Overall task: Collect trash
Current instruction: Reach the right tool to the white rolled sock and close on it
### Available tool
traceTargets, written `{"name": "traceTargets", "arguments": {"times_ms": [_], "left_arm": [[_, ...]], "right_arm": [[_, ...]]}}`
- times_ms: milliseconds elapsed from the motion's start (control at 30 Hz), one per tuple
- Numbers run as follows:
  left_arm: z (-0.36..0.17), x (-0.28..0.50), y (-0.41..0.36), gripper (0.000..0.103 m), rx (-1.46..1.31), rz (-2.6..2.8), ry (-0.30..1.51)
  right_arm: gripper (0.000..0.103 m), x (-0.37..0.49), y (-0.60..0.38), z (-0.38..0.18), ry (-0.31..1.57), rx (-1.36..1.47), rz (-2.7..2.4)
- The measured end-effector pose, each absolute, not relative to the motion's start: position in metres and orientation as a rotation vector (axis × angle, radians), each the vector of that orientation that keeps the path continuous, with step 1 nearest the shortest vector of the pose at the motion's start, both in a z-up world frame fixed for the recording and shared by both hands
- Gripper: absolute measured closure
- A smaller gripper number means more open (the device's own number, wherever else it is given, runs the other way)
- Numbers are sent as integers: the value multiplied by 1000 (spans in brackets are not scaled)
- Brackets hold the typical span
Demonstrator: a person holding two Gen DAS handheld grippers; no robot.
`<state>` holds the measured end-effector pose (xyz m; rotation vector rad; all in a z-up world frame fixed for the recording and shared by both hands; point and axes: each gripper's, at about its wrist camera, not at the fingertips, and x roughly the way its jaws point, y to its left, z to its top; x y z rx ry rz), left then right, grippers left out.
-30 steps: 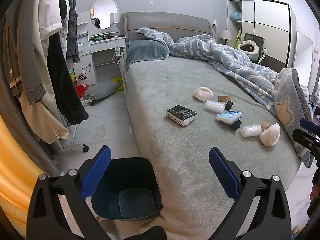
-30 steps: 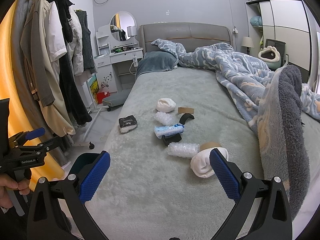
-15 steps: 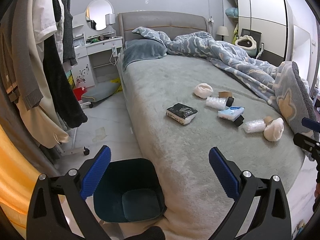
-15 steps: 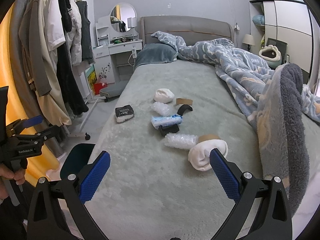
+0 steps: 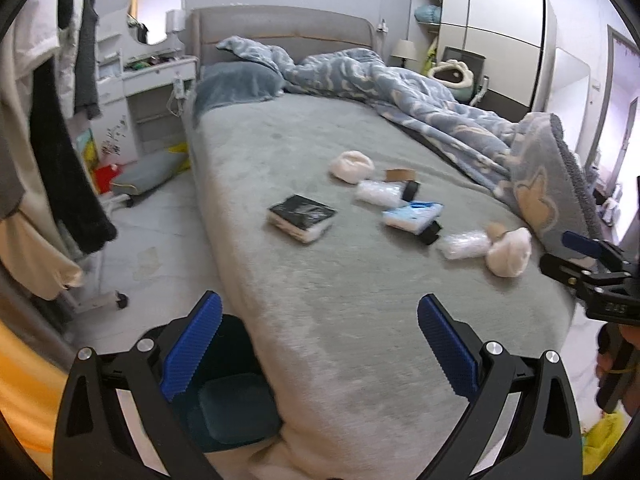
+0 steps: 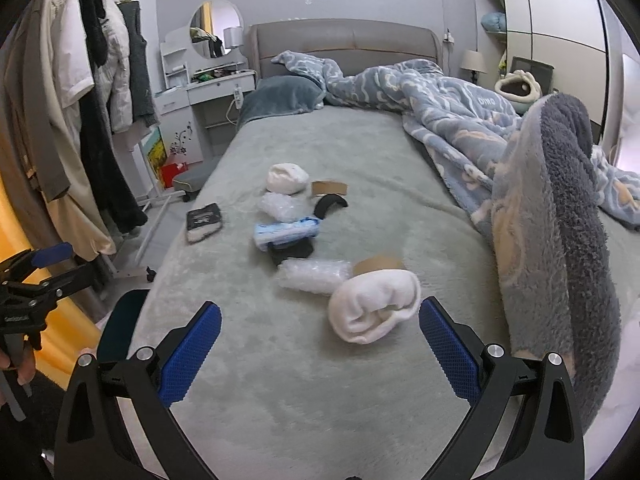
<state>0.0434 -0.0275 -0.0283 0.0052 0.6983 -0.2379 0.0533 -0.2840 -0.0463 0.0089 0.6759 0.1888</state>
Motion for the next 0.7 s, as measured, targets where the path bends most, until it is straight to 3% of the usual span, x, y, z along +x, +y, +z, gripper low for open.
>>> {"name": "traceTargets", "arguments": {"times_ms": [233,333,500,700], "left_arm": [[-28,57,-47,4,-17,-331,712],[-32,67,-59,4,-4,-347,725],[-37,81,-71,5,-20,-382,743],[-42,98,-81,13,-86,-427,769]], "right_arm": [[4,75,-298,-60,732,41,177],[13,85,-307,-69,755,98,189],[15,99,-308,-84,798,100,201],[36,110,-316,-89,848,107,183]]}}
